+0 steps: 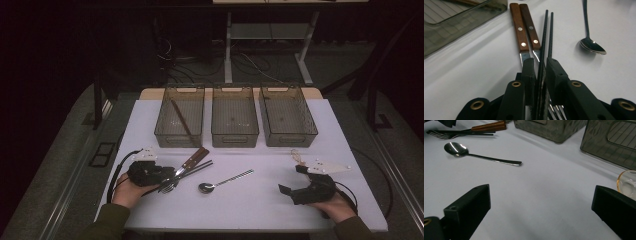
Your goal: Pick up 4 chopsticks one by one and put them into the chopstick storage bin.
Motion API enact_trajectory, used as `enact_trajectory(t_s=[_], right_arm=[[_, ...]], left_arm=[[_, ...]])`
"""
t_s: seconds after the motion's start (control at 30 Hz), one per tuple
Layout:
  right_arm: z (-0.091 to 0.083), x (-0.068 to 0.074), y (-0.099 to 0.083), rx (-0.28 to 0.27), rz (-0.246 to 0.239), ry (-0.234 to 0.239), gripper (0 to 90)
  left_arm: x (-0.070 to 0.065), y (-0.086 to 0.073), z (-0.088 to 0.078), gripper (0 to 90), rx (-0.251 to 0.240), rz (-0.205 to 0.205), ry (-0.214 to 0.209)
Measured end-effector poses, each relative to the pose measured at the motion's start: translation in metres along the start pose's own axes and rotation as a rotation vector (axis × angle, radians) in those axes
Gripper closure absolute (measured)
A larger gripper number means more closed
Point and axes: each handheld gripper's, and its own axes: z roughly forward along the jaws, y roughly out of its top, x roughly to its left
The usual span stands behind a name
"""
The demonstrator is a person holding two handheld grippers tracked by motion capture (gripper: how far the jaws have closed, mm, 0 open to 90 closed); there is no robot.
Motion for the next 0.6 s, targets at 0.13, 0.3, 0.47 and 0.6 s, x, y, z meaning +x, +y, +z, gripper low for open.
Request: enact_trajectory(t_s=[0.13, 0.3, 0.47, 0.6], right_arm=[[-0.0006, -0.0001, 0.0, -0.003, -0.003, 0.0, 1.8], [-0.0004, -0.0003, 0.0001, -0.002, -0.003, 0.0, 1.8], [-0.0006, -0.0004, 0.0001, -0.002, -0.003, 0.001, 1.8], [-0.0005, -0.0003, 0.0001, -0.002, -0.004, 0.0, 1.8]], left_arm=[[0.0004, -0.0015, 0.0024, 78.5, 0.013, -0.001, -0.003], [-0.0001, -0.0022, 0.0045, 79.6, 0.029, -0.001, -0.003], [0.0001, -0.0027, 0.0056, 80.1, 0.053, 0.014, 0.004], [0.0006, -0.0031, 0.0061, 80.6, 0.058, 0.021, 0.01]])
